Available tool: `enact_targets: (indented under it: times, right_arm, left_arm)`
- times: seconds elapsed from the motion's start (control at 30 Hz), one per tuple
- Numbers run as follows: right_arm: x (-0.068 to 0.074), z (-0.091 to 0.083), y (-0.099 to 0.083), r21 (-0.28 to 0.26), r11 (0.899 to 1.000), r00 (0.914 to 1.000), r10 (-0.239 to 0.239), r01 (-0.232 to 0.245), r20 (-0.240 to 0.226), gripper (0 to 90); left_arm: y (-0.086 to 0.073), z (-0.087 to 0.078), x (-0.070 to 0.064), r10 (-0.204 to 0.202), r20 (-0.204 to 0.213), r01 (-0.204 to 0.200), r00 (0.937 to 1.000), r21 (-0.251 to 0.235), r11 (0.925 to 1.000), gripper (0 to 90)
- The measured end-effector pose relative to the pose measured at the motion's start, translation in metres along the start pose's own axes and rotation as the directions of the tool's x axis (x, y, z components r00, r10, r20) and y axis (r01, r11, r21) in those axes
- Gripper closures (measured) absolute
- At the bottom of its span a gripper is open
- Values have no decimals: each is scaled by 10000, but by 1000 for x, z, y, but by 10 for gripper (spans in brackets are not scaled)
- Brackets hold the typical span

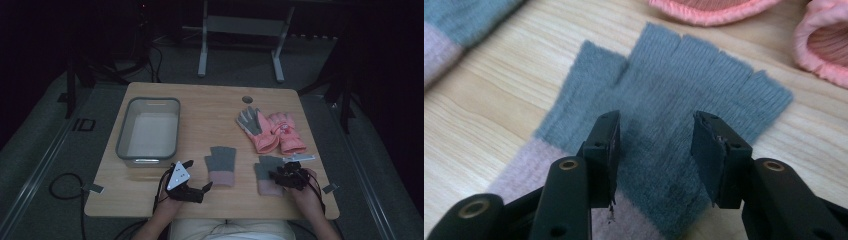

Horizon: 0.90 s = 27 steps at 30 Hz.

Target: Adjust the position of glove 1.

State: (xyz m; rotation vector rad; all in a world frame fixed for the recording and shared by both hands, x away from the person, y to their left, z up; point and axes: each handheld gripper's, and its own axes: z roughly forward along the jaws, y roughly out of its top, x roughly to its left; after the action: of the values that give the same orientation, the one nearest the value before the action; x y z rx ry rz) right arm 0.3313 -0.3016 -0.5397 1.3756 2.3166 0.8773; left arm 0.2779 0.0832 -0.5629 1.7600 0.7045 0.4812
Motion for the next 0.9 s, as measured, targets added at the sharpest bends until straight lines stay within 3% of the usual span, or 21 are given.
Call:
enact_targets:
  times: [0.07,0.17,0.3,0.6,0.67,0.73,0.8,0.9]
  right_arm:
    - [1,0,-2,-118,9999,9999,69,-68,114,577]
    - [6,2,-6,-337,9987,9979,-363,381,529,628]
    - [7,2,-7,-515,9987,9977,8,27,674,731]
    - [11,3,-3,-362,9989,9935,335,-297,1086,825]
    - [11,0,-1,-344,9983,9938,496,-464,994,847]
    - [10,-6,2,-525,9943,9935,956,-924,619,850]
    - [18,-13,7,-714,9959,9946,610,-551,842,851]
    - [28,-24,19,-1075,9933,9966,492,-420,654,851]
  left_arm:
    - [0,0,0,18,-9,-18,10000,-8,10000,0]
    - [0,0,1,-100,6,100,10000,-32,9999,0]
    - [0,0,1,-108,-56,107,9999,-48,9999,0]
    - [0,-1,1,-110,-103,109,9999,-60,9999,0]
    - [0,-1,0,-94,-100,94,9999,-60,9999,0]
    - [0,-1,0,-111,-107,110,9999,-57,9999,0]
    - [0,0,1,-122,-107,122,9999,-43,9999,0]
    - [0,0,0,-119,-146,118,9998,-44,9999,0]
